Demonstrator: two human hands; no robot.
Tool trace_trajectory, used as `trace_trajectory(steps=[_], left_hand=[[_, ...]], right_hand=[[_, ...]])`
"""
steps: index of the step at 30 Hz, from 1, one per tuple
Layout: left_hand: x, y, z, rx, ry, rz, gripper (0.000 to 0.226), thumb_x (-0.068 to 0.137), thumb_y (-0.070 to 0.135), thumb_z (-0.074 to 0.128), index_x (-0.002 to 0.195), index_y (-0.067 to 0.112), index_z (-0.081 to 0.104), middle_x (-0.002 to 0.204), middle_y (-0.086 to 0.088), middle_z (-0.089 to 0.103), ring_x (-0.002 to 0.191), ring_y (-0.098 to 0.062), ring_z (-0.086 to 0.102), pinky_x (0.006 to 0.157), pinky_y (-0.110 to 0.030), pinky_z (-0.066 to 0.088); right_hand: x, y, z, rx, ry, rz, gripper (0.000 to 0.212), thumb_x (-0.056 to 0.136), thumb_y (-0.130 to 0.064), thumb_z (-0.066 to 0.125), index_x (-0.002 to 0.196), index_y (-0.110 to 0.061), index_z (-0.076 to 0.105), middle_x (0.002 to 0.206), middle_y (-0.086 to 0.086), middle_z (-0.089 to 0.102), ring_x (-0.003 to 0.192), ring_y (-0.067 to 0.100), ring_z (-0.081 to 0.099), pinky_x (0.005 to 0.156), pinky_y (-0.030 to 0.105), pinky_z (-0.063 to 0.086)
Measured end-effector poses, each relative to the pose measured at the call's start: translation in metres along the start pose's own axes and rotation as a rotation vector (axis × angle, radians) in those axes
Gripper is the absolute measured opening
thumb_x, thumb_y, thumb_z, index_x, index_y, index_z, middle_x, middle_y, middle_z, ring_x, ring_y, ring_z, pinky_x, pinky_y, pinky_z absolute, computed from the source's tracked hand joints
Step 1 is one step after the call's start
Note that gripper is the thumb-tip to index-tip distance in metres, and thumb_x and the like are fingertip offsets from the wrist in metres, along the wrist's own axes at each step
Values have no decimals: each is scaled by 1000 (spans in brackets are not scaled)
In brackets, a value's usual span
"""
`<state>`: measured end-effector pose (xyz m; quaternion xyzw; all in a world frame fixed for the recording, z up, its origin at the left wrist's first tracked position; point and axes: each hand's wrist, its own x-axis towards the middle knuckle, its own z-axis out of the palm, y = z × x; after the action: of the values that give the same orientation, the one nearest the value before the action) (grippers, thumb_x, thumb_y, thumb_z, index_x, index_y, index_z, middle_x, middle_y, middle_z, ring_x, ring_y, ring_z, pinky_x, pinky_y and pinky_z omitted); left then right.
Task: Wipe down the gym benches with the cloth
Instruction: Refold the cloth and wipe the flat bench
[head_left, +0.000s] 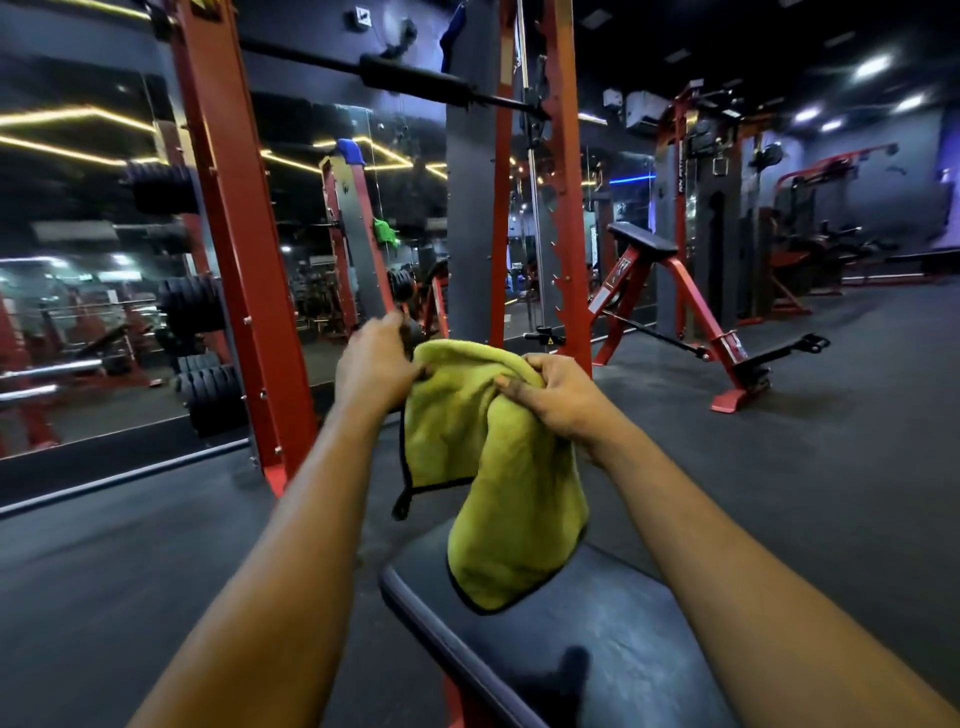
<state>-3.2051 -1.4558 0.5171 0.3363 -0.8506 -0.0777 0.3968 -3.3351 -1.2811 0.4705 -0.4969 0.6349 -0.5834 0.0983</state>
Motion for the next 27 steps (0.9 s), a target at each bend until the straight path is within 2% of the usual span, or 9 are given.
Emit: trace_trajectory(steps=[3,5,8,11,14,19,23,25,27], left_hand=[[-29,-15,36,-108,-36,-258,42,87,51,65,95,9,63,97,-14,70,89,-31,65,73,-34,51],[-56,-20,53,-210,-119,-384,70,89,71,41,84,5,66,87,-16,71,74,-31,68,70,-38,58],[-90,-20,67,-489,-342,-452,105,78,88,14,113,3,64,113,-18,67,92,-31,67,74,-38,59],[-121,-2,63,-1030,-616,-354,62,96,64,12,124,30,56,119,0,66,105,-12,63,87,-27,52],[-126,4,58,-1369,-674,-379,51,104,51,21,119,25,61,115,-3,71,108,-17,67,90,-32,51],[-98,-3,54,-1175,-545,-394,41,98,33,52,123,2,58,113,-21,68,94,-27,67,82,-42,54],[-94,-9,56,-1045,-678,-530,60,104,49,30,116,2,64,99,-17,73,89,-27,70,79,-37,56],[-96,-12,58,-998,-748,-530,58,103,53,31,118,10,67,108,-15,72,101,-28,69,91,-41,54],[-95,-8,56,-1035,-731,-484,48,103,47,37,114,11,68,107,-14,73,98,-25,70,87,-39,55]], right_hand=[[6,-5,5,16,77,35,25,98,-31,61,108,-9,68,91,0,68,83,13,62,68,22,51],[8,-4,10,57,154,56,22,100,-33,56,105,-14,65,92,-3,66,85,13,61,70,25,49],[11,-7,14,163,277,74,24,102,-34,52,105,-13,64,90,-2,65,86,15,60,72,29,49],[11,-8,23,287,340,91,34,102,-36,52,108,-5,65,90,4,67,82,18,62,71,29,53],[11,3,27,331,390,141,35,101,-38,53,103,-6,65,91,10,69,87,26,64,79,38,55],[8,23,17,174,433,293,37,98,-44,56,96,-8,65,90,10,66,87,27,61,84,46,54],[1,22,19,219,400,245,40,103,-38,49,130,-10,56,111,4,62,103,20,57,92,38,49],[0,21,20,228,408,217,39,104,-36,46,133,-10,52,112,3,60,102,17,55,87,33,48],[0,23,18,237,430,242,44,103,-37,47,138,-9,50,124,7,59,112,23,56,96,37,48]])
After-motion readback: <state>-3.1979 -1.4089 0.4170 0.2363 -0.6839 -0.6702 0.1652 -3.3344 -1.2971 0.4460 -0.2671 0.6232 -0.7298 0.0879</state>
